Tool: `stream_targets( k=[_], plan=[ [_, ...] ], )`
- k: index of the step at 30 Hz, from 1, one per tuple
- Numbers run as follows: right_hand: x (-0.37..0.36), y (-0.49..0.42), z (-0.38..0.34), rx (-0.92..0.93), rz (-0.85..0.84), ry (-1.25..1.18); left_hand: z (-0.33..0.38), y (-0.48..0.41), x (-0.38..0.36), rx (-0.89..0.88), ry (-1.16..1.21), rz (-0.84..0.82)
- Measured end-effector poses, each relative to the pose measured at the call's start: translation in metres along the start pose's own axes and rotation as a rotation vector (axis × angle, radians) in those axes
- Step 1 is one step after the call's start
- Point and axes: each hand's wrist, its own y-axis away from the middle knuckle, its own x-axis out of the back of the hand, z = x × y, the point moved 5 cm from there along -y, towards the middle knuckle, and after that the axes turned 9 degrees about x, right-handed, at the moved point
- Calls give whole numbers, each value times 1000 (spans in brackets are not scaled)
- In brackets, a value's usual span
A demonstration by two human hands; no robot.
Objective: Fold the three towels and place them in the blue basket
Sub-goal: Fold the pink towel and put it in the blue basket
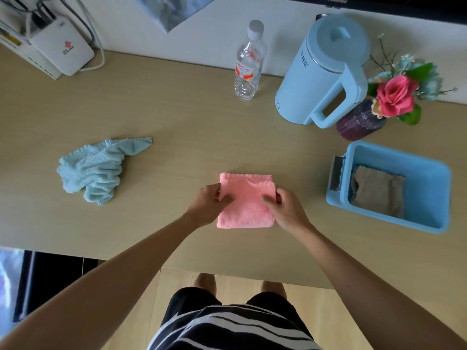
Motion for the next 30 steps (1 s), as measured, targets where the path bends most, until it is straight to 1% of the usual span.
stream_targets(
  k=[4, 11, 13, 14, 16, 17, 18, 19, 21, 23, 25, 30],
  plan=[
    [-3, -18, 10, -94, 30, 52, 6, -9, 1, -12, 77, 27],
    [-5, -32, 17, -87, 52, 190, -6, -22, -3, -13, 33, 162],
    [-5, -34, 18, -79, 65, 252, -5, -21, -4, -46, -44, 216],
    [-4, -34, 19, -78, 82, 288, -3, -18, -3, -89, -118, 272],
    [0, -32, 17, -57, 173, 380, 7, -8, -2, -238, -341, 412],
    [2, -29, 13, 5, 229, 441, 13, -3, -5, -341, -463, 452],
    [1, -26, 7, 98, 271, 507, 18, 1, -10, -454, -574, 446],
    [-1, -22, -1, 200, 282, 559, 19, 1, -19, -547, -671, 394],
    [-14, -13, -7, 358, 195, 634, 13, -3, -35, -645, -840, 266],
    [-27, -4, -5, 413, 91, 713, 3, -12, -42, -657, -943, 201],
    [-35, 5, 2, 417, 37, 794, -5, -19, -42, -621, -989, 171],
    [-40, 13, 15, 387, 26, 853, -17, -28, -41, -556, -1075, 145]
  ],
)
